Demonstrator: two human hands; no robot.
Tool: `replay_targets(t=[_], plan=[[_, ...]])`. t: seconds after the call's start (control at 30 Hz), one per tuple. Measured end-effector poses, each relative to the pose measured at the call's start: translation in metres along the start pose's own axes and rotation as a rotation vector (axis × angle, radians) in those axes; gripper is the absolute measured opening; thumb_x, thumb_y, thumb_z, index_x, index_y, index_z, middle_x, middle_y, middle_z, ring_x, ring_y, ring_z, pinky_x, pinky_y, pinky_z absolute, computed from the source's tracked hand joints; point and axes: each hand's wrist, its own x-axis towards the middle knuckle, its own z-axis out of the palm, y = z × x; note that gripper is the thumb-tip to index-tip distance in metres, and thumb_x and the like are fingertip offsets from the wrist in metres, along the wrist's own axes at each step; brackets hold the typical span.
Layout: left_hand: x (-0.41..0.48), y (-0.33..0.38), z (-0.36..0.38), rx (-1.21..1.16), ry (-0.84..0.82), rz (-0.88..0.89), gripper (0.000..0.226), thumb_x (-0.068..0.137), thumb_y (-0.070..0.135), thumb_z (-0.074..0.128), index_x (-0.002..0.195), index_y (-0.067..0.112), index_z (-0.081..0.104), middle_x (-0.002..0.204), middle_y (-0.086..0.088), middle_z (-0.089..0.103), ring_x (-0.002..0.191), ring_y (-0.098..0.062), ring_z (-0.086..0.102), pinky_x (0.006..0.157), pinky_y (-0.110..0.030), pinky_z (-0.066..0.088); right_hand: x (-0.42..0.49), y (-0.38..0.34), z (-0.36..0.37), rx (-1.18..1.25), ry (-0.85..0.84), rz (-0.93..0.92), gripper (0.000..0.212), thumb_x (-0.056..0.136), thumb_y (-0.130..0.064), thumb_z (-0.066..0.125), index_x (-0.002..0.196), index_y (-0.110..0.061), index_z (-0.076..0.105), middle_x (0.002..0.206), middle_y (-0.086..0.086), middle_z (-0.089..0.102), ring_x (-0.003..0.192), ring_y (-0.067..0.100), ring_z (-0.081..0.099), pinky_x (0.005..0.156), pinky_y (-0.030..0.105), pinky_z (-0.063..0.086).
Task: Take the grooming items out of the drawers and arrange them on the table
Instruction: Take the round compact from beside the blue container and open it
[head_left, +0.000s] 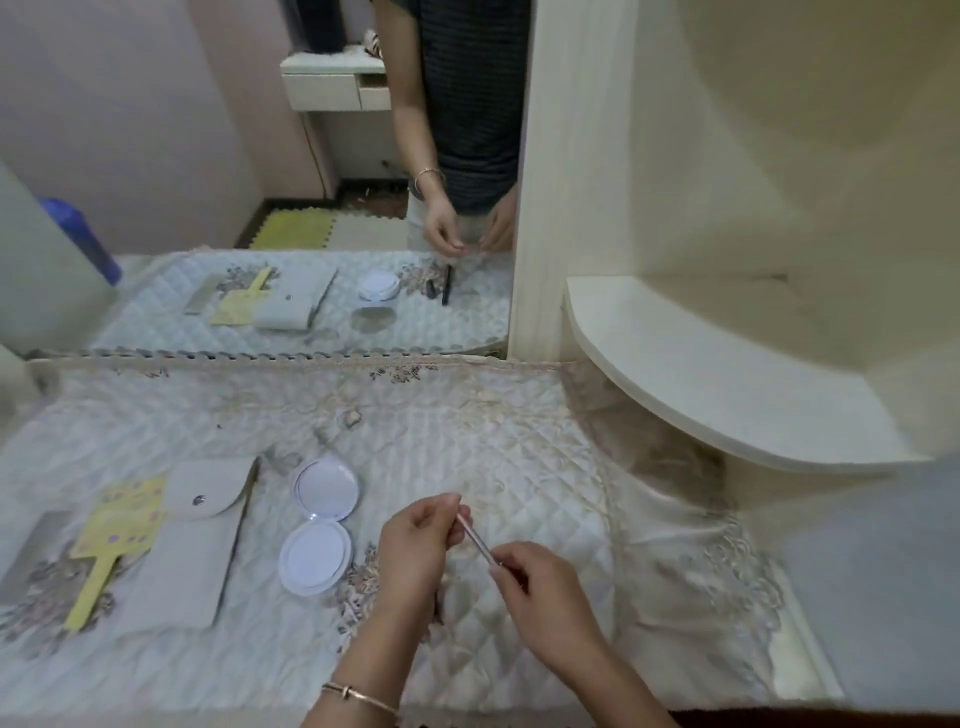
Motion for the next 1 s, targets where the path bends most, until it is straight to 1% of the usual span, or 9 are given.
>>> replay_targets(t=[0.07,0.13,0.23,0.3,0.4,0.53,0.67,0.83,1.0], plan=[[0.005,0.011,-0.008,-0.077,0.097,0.007,0.019,0.086,0.014,0.061,0.073,0.003,0.068,0.056,0.002,0.067,0.050,-0.002,0.061,0.055,-0.013,0.049,-0.004,0.002,0.003,-0.059,-0.014,0.005,0.015,0.085,-0.017,0.057,0.075,-0.028,0.058,0.071,-0.012,0.055,0.068,-0.002,0.051,0.064,0.014,0.039],[0.017,0.030,-0.026,-0.167,0.173,0.019,0.018,0.087,0.013,0.061,0.072,0.003,0.065,0.062,-0.004,0.066,0.051,-0.003,0.061,0.055,-0.014,0.053,-0.011,0.011,0.005,-0.023,0.016,0.103,0.027,0.081,-0.014,0.063,0.066,-0.036,0.056,0.058,-0.016,0.057,0.060,-0.008,0.052,0.061,0.009,0.039],[0.034,0.050,-0.044,0.068,0.095,0.115,0.015,0.085,0.015,0.063,0.080,0.001,0.067,0.071,-0.009,0.066,0.062,-0.015,0.059,0.056,-0.018,0.054,-0.017,0.026,0.002,0.149,0.154,0.310,0.043,0.075,-0.007,0.070,0.052,-0.041,0.056,0.050,-0.015,0.064,0.058,-0.011,0.058,0.054,0.003,0.041],[0.033,0.046,-0.037,0.375,0.015,0.158,0.012,0.081,0.019,0.068,0.079,0.007,0.066,0.070,-0.008,0.067,0.057,-0.013,0.058,0.057,-0.022,0.051,-0.011,0.027,0.004,0.172,0.143,0.359,0.039,0.076,-0.009,0.069,0.058,-0.041,0.056,0.055,-0.009,0.065,0.063,-0.010,0.059,0.054,0.003,0.041],[0.026,0.018,-0.015,0.703,-0.133,0.180,0.016,0.076,0.023,0.072,0.067,0.016,0.061,0.060,0.003,0.063,0.042,0.000,0.053,0.045,-0.012,0.040,0.008,0.024,0.008,0.187,0.116,0.373,0.027,0.078,-0.012,0.066,0.068,-0.036,0.062,0.070,-0.007,0.069,0.072,-0.001,0.062,0.056,0.004,0.042],[0.029,-0.018,0.002,0.986,-0.251,0.282,0.019,0.082,0.026,0.064,0.070,0.021,0.050,0.070,0.004,0.057,0.068,-0.012,0.056,0.059,-0.023,0.038,0.027,0.021,0.018,0.136,0.080,0.327,0.014,0.080,-0.009,0.064,0.090,-0.018,0.068,0.064,-0.010,0.058,0.061,-0.012,0.056,0.056,0.002,0.040],[0.034,-0.028,0.004,1.099,-0.287,0.331,0.010,0.087,0.024,0.053,0.079,0.018,0.049,0.081,-0.003,0.055,0.080,-0.018,0.055,0.063,-0.024,0.031,0.033,0.020,0.028,0.086,0.088,0.326,0.012,0.081,-0.013,0.064,0.093,-0.013,0.068,0.065,-0.013,0.058,0.061,-0.001,0.056,0.057,0.003,0.041],[0.033,-0.032,0.006,1.110,-0.264,0.361,0.010,0.089,0.021,0.047,0.081,0.017,0.046,0.084,0.001,0.044,0.086,-0.021,0.056,0.063,-0.025,0.028,0.033,0.018,0.037,0.086,0.100,0.332,0.018,0.083,-0.018,0.064,0.099,-0.012,0.067,0.083,0.002,0.069,0.078,0.013,0.063,0.075,0.027,0.052],[0.027,-0.032,-0.002,1.111,-0.225,0.345,0.012,0.091,0.023,0.044,0.087,0.014,0.052,0.087,0.003,0.040,0.091,-0.022,0.054,0.067,-0.027,0.031,0.031,0.016,0.034,0.055,0.096,0.331,0.030,0.082,-0.012,0.063,0.112,-0.008,0.059,0.069,-0.008,0.055,0.072,0.013,0.057,0.074,0.024,0.047]])
